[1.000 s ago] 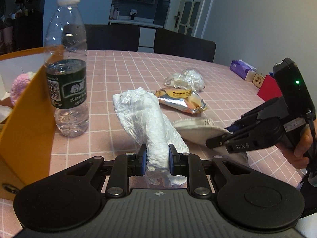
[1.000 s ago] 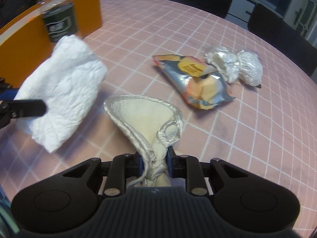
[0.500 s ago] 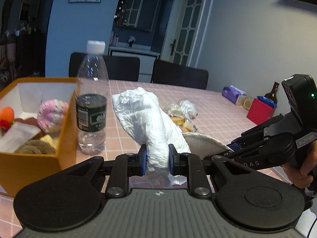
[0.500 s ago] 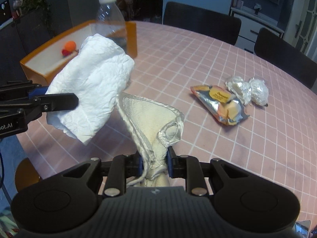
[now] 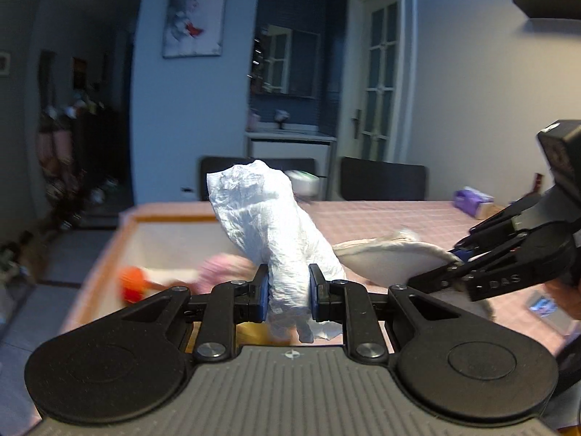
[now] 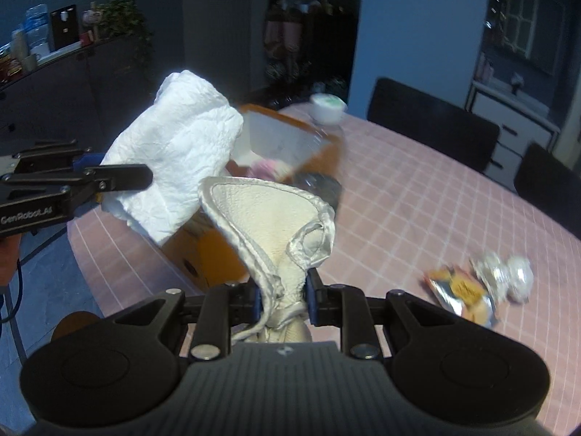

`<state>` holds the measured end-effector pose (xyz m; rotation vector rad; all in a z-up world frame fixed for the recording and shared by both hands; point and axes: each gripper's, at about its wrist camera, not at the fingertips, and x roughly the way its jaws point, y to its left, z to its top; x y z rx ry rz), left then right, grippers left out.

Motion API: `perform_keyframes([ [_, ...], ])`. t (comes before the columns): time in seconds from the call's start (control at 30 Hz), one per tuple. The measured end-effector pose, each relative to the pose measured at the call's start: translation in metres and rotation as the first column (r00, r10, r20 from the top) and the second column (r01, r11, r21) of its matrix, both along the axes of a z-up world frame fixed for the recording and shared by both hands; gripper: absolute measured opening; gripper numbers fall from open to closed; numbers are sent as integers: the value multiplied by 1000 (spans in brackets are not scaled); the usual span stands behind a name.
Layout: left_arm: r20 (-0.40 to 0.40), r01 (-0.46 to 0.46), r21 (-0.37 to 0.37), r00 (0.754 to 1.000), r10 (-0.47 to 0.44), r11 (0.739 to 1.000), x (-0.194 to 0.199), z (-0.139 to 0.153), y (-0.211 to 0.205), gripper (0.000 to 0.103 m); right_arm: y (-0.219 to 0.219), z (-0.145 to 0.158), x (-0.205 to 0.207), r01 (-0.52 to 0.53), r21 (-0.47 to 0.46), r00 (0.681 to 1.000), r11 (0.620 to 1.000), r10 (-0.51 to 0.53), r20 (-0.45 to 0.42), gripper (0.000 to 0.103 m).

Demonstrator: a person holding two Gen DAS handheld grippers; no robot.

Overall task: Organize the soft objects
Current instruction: 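Lift the tissue cloth with the left gripper while the right gripper lifts the fabric pad toward the box, then open the left gripper to drop the cloth while the right gripper drops the pad into the box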

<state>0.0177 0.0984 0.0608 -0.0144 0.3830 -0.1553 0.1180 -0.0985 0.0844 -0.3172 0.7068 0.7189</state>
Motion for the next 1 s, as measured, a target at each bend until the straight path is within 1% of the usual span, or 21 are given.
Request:
perform_keyframes([
  [0.1,5,-50,61,999,50,997,9,11,20,23,34,9,5,-32,7,999,999,31,26,22],
  [0.2,-28,-77,107,996,81,991,25,13,37,23,68,13,14,-49,22,998,999,48,26,22],
  [0.27,-57,-79,136,995,87,988,39,10,45,23,91,13,21,-52,22,998,998,51,31,22],
  [0.37,-105,-76,193,990,98,978,63,-1,48,23,126,8,32,-36,-11,998,999,36,55,22],
  [0.5,-179,-37,243,980,82,969,88,-19,52,23,161,-13,60,5,-69,999,998,-2,49,22],
  [0.63,-231,12,313,971,63,950,106,-35,50,23,180,-36,84,44,-118,999,992,-41,30,23],
  [0.73,-279,45,350,959,58,936,118,-50,47,23,191,-54,94,50,-169,999,984,-46,25,24],
  [0.87,-332,82,348,943,40,934,124,-68,52,24,191,-74,97,27,-224,1000,974,-28,0,25],
  [1.0,-365,91,349,930,45,933,129,-77,59,24,193,-83,97,0,-264,1000,964,-3,-10,29],
])
